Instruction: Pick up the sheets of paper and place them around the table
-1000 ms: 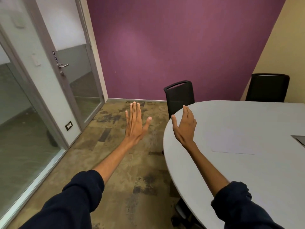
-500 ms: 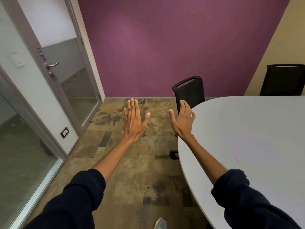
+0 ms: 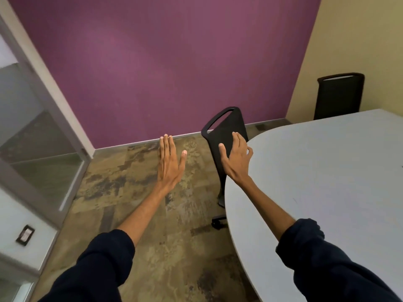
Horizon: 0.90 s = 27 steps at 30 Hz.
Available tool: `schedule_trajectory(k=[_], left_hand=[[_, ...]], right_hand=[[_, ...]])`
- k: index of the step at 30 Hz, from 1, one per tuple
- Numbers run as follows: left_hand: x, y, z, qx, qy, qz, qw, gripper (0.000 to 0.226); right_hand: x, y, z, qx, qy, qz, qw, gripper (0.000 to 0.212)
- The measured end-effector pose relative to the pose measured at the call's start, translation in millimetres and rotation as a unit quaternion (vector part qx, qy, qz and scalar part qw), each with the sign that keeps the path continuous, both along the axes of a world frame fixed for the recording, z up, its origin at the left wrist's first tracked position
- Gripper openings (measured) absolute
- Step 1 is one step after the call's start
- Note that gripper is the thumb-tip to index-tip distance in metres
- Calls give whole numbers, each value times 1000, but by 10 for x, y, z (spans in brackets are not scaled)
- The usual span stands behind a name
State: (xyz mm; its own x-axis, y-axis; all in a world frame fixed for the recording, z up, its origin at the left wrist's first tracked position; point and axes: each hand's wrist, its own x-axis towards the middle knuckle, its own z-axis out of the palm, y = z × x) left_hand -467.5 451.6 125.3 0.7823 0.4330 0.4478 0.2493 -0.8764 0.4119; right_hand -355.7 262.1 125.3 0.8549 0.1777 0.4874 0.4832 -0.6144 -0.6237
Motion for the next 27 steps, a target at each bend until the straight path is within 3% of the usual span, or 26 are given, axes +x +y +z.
schedule_trajectory(k=[12, 19, 27], left_hand=[[2191, 140, -155, -18, 17, -177, 984, 65], [3098, -185, -265, -21, 45, -303, 952, 70], [3527, -1162, -533, -27, 79, -433, 898, 71]], right_hand=[[1340, -167, -268, 5, 64, -208, 976, 62], [1525, -495, -433, 76, 76, -347, 932, 60], [1408, -1286, -705, 95, 117, -477, 866, 59]])
